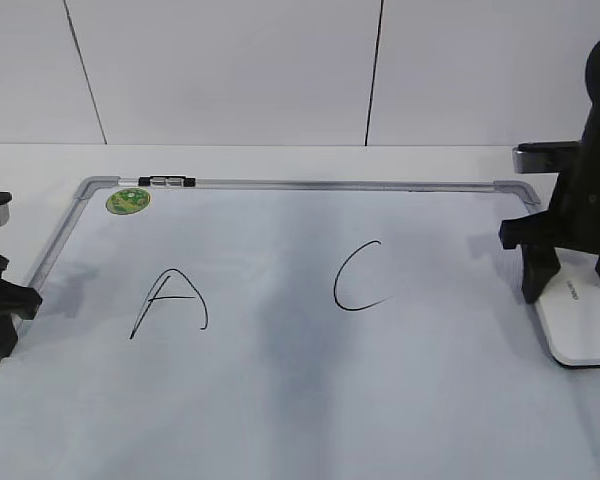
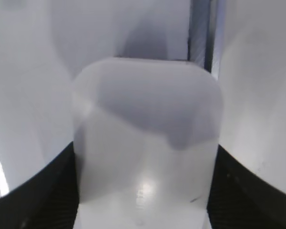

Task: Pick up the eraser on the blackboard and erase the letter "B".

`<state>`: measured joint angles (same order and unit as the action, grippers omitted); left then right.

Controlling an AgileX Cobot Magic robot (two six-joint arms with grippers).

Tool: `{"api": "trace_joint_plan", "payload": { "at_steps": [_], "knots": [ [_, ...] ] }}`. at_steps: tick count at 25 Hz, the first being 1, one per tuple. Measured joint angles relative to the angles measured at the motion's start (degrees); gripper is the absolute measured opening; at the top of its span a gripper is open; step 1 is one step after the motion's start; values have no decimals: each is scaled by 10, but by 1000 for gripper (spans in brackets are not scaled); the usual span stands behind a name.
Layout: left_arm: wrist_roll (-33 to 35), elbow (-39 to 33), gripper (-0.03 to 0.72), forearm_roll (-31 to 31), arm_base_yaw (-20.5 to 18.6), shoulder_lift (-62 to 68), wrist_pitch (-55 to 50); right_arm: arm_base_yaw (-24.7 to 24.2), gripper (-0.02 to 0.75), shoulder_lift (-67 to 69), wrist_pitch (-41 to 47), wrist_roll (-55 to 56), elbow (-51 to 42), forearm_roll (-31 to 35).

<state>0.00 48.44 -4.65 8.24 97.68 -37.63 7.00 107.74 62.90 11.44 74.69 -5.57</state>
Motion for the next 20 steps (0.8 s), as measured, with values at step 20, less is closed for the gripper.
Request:
{"api": "trace_joint_plan", "payload": {
  "at_steps": [20],
  "knots": [
    [0, 0, 180, 0, 0, 0, 0, 0, 522, 11, -4, -27, 0, 22]
  ]
}}
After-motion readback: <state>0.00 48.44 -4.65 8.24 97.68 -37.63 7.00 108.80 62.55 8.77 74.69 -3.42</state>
